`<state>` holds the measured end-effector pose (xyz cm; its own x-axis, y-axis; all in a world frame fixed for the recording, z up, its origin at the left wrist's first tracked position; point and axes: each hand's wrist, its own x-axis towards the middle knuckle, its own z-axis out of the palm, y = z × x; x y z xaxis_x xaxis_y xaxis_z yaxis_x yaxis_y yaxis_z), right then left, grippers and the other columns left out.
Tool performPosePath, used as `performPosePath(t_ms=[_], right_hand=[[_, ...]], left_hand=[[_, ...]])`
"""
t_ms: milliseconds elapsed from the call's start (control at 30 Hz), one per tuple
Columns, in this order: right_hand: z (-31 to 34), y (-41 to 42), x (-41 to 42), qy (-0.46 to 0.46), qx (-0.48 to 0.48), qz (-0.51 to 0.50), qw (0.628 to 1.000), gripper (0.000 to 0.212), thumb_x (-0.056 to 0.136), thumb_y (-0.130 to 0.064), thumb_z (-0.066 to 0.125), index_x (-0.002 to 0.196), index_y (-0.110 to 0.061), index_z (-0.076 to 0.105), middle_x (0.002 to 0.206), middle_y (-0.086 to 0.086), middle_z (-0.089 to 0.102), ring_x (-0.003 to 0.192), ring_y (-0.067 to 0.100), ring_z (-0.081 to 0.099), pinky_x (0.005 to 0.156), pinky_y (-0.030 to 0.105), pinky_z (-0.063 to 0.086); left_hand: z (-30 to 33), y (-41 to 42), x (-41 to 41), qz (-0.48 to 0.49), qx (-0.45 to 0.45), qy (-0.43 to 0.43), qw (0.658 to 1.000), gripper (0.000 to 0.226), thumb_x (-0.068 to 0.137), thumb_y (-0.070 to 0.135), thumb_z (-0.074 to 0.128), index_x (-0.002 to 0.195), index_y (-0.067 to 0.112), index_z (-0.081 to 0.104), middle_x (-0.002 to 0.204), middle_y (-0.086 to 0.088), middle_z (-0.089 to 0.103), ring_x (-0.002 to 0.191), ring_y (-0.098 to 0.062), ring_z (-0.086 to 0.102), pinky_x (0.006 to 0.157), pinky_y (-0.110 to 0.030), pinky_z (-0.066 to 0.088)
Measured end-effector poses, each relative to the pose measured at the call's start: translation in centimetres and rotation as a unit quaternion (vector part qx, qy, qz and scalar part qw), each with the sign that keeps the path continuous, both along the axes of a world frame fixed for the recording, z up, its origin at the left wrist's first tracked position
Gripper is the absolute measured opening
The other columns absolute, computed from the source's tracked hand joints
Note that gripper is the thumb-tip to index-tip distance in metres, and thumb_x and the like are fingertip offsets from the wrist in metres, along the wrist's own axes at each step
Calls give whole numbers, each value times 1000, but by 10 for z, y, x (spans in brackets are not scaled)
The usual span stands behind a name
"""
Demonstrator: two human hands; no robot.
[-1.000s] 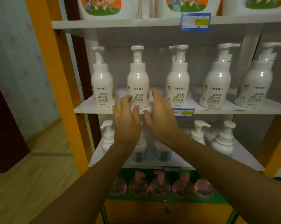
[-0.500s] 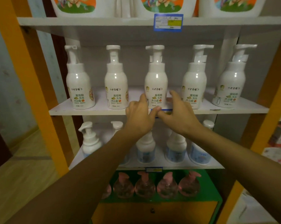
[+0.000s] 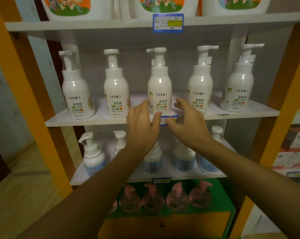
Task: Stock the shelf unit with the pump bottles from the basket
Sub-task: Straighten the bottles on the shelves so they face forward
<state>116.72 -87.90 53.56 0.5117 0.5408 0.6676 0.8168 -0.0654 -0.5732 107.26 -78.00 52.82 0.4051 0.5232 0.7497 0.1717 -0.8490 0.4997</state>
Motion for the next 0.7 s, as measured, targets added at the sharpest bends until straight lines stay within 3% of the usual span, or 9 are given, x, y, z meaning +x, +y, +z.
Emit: performPosePath(t_ms=[67,133,200,333,500,700], right_hand=[[-1,-16,7,-25,95,-57,994,40,83,-17,64,121,-11,52,106,1,58,100,18,56,82,32,51],[-2,-33,20,-43,135,-111,984,36,82,-16,64,115,-10,53,100,3,56,97,23,54,81,31,47],[-1,-45,38,-28,112,-140,983,44,80,-23,66,119,-11,48,104,1,52,100,22,50,82,27,42],[-1,-58,65,-11,-16,-125,992,64,79,-39,68,132,-16,40,122,6,54,114,23,49,93,37,43],[-1,-59,75,-18,-92,-45,995,57,85,-42,65,132,-16,44,127,6,60,115,22,57,96,40,49],[5,-51,78,37,-61,-66,995,42,92,-38,56,125,-11,52,123,7,65,110,23,62,97,43,49]], left_hand=[[1,-14,0,2,65,-59,996,32,91,23,57,120,9,54,115,-7,60,109,-21,51,96,-32,41],[6,-29,6,-38,90,-58,993,28,90,19,56,117,9,55,111,-6,61,104,-21,53,92,-34,45],[14,-43,18,-61,103,-27,992,30,90,21,56,118,11,55,112,-5,62,104,-20,53,92,-32,43],[26,-66,50,-41,86,70,993,43,84,32,60,122,15,49,118,-4,59,111,-22,48,95,-33,35],[33,-67,75,6,8,240,971,51,82,35,60,121,10,41,115,-10,56,113,-29,45,97,-41,35],[31,-64,81,17,-6,264,964,47,79,27,63,119,11,44,115,-12,56,110,-28,49,95,-40,40]])
